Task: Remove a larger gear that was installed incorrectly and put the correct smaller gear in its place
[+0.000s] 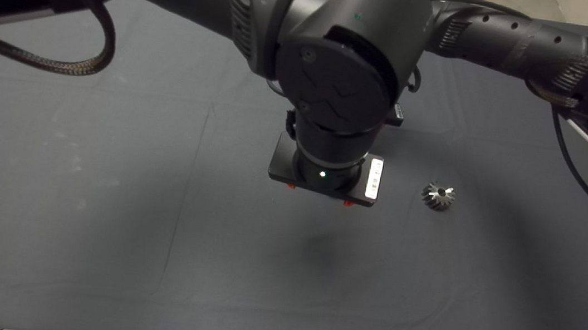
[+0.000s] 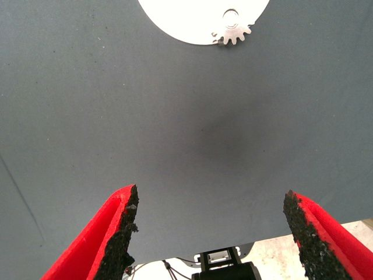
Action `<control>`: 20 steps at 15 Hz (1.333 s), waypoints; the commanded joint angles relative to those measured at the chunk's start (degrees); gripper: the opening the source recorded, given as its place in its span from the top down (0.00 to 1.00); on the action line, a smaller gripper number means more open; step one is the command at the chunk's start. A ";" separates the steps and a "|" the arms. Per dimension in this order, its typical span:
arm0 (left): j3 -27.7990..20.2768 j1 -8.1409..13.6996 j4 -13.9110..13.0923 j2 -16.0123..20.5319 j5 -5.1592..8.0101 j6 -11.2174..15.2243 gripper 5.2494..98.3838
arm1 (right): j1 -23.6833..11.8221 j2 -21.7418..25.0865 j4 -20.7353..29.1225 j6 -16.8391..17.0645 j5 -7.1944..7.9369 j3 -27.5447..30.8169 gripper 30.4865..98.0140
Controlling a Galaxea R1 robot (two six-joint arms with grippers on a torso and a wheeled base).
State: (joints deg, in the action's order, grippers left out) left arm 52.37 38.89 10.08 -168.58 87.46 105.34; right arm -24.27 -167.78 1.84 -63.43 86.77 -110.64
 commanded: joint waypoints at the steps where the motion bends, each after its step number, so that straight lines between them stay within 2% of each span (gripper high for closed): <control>1: -0.09 0.67 0.29 -0.22 3.42 -0.75 0.37 | 6.36 1.26 -2.89 -0.47 4.55 -0.61 0.92; 13: 0.17 0.32 0.29 -0.22 3.51 -0.84 0.37 | 7.48 1.18 -2.90 -0.38 4.46 -0.52 0.91; 17: 0.08 0.31 0.29 -0.22 3.43 -1.36 0.37 | 8.62 1.18 -2.98 -0.47 4.37 -0.61 0.88; 20: 0.00 0.23 0.29 -0.22 3.43 -1.45 0.37 | 8.80 0.74 -2.98 -0.56 4.37 -0.61 0.82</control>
State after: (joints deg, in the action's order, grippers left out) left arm 52.53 38.40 10.08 -168.58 87.46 104.25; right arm -20.86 -167.30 1.22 -63.74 85.13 -110.84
